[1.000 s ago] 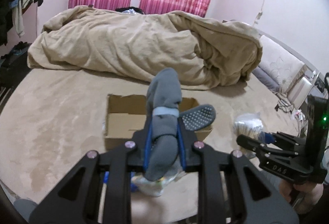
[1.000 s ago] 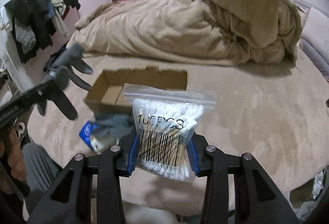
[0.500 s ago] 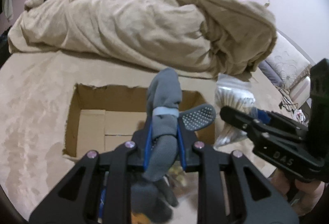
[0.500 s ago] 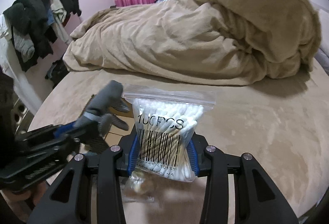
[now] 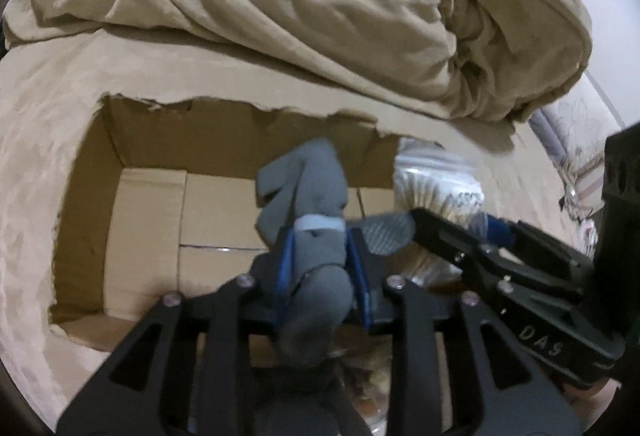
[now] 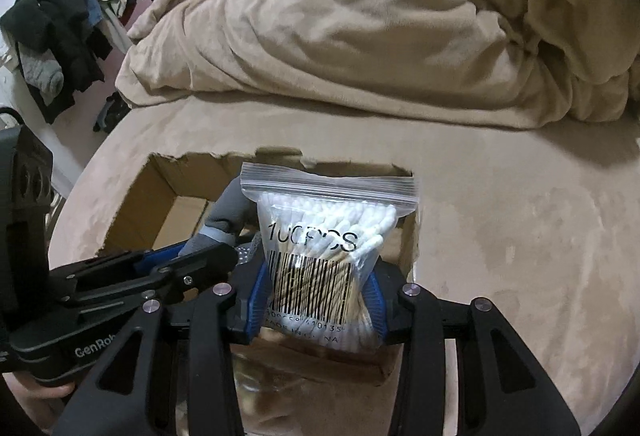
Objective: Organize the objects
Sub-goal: 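Carry the glove and swab bag into the box and open both grippers, then grasp the clear bag of small items with the right gripper while the left grasps the other glove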
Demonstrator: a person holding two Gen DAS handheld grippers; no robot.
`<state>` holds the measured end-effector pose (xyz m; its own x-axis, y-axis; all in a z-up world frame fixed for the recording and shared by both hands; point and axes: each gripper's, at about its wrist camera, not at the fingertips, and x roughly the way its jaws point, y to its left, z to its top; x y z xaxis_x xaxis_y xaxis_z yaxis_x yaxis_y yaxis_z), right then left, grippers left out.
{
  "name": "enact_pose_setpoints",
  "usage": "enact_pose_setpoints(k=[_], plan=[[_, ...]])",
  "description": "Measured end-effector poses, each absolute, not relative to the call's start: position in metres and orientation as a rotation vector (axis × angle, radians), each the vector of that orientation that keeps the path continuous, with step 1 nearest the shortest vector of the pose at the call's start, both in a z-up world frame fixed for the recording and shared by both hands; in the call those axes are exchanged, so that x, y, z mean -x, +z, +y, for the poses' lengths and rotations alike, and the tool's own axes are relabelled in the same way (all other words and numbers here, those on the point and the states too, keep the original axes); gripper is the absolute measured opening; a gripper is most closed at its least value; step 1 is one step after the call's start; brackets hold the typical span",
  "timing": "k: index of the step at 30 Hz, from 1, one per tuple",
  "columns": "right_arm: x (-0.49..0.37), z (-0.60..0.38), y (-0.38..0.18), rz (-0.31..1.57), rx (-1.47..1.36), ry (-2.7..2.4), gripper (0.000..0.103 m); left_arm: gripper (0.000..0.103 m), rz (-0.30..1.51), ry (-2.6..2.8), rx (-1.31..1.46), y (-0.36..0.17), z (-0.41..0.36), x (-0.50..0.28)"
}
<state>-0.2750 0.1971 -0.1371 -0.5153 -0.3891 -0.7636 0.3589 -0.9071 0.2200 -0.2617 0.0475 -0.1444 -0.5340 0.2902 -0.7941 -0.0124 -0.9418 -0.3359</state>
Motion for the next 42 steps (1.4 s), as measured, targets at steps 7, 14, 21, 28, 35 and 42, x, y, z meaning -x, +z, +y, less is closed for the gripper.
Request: enact_pose_setpoints(k=[7, 14, 21, 28, 35, 42], plan=[[0.266, 0.211, -0.117, -0.09, -1.201, -2.429, 0.075, 0.064, -0.441, 2.578, 1.384, -0.126, 0.042, 0.247], [0.218, 0.22, -0.067, -0.017, -1.099, -2.545, 0.076, 0.075, -0.397, 2.759, 1.205, -0.064, 0.021, 0.186], [0.162, 0.224, -0.031, 0.021, -1.024, -2.589, 0.078, 0.084, -0.372, 2.869, 1.057, -0.012, -0.003, 0.113], [0.109, 0.233, -0.009, 0.057, -0.973, -2.636, 0.08, 0.085, -0.339, 2.928, 1.006, 0.0, -0.018, 0.055], [0.077, 0.239, -0.02, 0.071, -1.014, -2.618, 0.08, 0.085, -0.359, 2.899, 1.157, -0.036, -0.029, 0.033], [0.086, 0.229, -0.045, 0.082, -1.067, -2.593, 0.08, 0.085, -0.334, 2.882, 1.205, -0.06, -0.027, 0.045]])
